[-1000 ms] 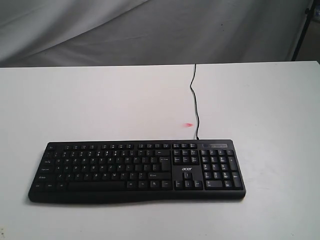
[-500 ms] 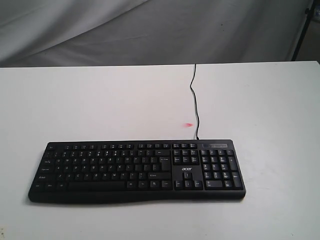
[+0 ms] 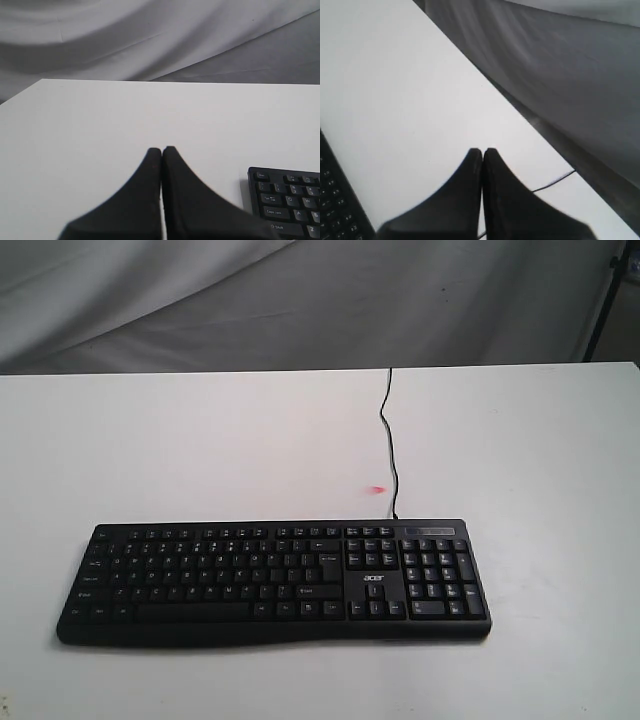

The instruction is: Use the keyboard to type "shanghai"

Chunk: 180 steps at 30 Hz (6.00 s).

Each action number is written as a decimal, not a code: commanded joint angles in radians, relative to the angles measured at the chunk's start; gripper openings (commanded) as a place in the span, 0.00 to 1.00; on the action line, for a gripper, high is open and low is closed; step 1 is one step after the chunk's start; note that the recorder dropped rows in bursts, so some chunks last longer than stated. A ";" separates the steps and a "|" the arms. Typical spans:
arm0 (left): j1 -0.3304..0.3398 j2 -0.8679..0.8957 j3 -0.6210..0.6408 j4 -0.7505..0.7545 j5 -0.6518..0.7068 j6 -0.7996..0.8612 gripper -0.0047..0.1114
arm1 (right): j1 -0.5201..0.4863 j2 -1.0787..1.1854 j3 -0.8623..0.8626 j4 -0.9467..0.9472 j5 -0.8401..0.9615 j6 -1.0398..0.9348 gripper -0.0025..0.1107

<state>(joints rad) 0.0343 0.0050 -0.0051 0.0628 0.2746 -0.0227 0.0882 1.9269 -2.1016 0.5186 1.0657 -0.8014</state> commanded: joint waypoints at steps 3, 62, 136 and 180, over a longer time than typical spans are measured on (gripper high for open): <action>-0.004 -0.005 0.005 -0.001 -0.009 -0.002 0.05 | 0.005 0.124 0.035 0.153 0.037 -0.154 0.02; -0.004 -0.005 0.005 -0.001 -0.009 -0.002 0.05 | 0.669 0.211 0.483 0.353 -0.480 -0.612 0.02; -0.004 -0.005 0.005 -0.001 -0.009 -0.002 0.05 | 0.646 0.417 0.430 0.364 -0.656 -0.582 0.02; -0.004 -0.005 0.005 -0.001 -0.009 -0.002 0.05 | 0.644 0.382 0.424 0.380 -0.631 -0.603 0.02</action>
<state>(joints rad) 0.0343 0.0050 -0.0051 0.0628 0.2746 -0.0227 0.7392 2.3468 -1.6771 0.8954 0.4275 -1.3953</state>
